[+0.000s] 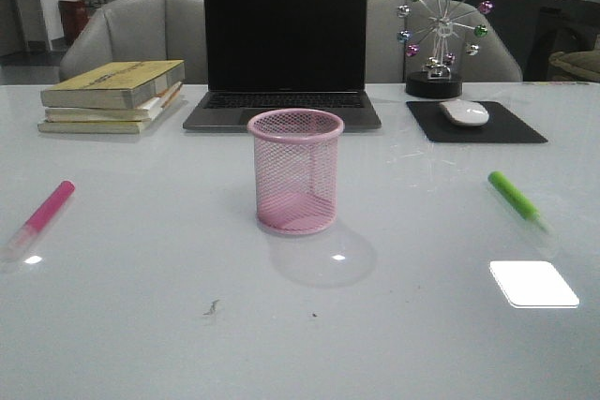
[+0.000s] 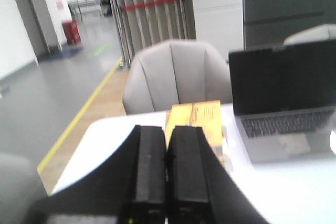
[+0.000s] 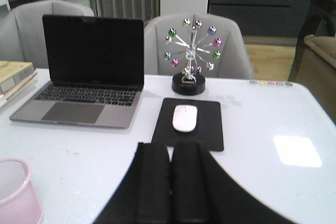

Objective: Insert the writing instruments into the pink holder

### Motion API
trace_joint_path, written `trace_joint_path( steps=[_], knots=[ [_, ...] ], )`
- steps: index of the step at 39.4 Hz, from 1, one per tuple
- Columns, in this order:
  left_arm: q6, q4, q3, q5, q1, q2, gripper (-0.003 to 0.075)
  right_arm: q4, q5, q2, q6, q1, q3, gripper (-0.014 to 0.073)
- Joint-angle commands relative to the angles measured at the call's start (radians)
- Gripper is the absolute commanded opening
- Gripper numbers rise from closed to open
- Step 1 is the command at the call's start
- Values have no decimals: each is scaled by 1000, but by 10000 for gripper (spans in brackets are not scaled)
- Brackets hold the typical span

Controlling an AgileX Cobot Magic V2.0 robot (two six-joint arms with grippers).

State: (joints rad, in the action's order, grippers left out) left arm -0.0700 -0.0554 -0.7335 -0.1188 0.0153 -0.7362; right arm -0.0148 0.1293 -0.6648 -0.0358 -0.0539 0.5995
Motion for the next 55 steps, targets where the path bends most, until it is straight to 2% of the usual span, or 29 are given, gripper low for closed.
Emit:
trace_joint_path(
  steps=[1,6,10,14,16,19,23,35,44,55],
  knots=[
    [9,3,-35,23,0,-37,104,2,-98,-59,0,-3,38,50],
    [9,55,-35,-46,0,-78,113,2,-99,-103,0,-3,38,50],
    [9,55,-35,-70,0,-83,199,2,-91,-113,0,-3,38,92],
    [9,55,-35,-68,0,-86,356,2,-86,-113,0,-3,38,223],
    [9,67,-35,-66,0,-86,444,2,-86,-113,0,-3,38,325],
    [9,70,-35,-66,0,-86,507,2,-84,-113,0,-2,37,450],
    [9,70,-35,-66,0,-87,507,2,-87,-113,0,-2,37,524],
    [9,72,-35,-78,0,-125,507,0,-42,-142,0,-2,40,524],
    [9,74,-35,-75,0,-136,507,0,183,-316,1,-2,194,524],
    [9,74,-35,-75,0,-136,507,0,407,-657,36,-2,462,524]
  ],
)
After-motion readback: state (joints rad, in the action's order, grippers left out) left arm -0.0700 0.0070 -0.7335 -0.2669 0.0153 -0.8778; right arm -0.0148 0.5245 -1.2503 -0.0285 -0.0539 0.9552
